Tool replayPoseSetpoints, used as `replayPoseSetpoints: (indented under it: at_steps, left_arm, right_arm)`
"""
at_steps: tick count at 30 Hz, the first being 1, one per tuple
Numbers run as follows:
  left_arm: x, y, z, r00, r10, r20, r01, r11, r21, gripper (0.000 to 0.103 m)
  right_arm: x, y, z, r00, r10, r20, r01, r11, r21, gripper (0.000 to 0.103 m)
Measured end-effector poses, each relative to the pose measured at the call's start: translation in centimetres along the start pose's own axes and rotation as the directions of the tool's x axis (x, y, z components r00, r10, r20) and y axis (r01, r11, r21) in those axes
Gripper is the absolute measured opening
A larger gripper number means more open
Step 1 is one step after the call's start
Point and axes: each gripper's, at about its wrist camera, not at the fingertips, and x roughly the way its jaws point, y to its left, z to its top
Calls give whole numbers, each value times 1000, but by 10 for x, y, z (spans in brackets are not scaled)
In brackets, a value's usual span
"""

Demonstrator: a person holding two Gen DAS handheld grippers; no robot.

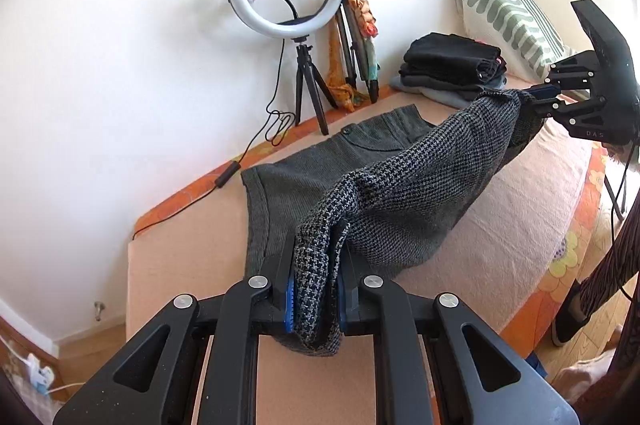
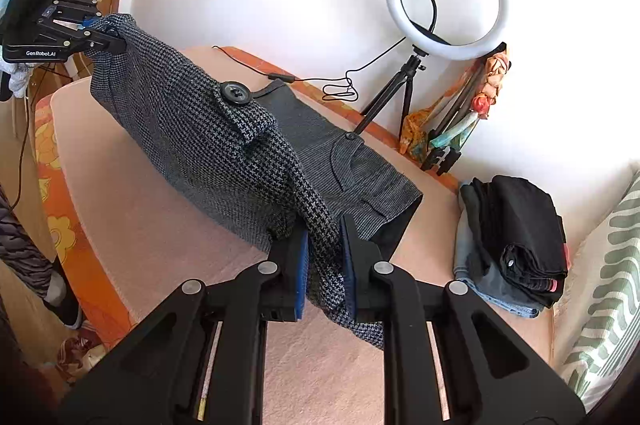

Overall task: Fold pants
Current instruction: 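Lift the held hems and fold them over onto the waistband with both tools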

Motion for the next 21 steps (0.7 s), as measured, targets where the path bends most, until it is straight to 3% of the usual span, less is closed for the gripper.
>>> replayPoseSetpoints:
  at_steps: [10,21]
  left_arm:
    - [44,41,51,999,31,39,-31,999,-8,13]
    - [125,84,89,1000,5,-18,-6,998,-58,13]
  right_arm:
    - [31,-38,51,999,-38,-17,38,999,-27,14]
    - [116,-87,87,992,-60,-107,54,997,-62,14]
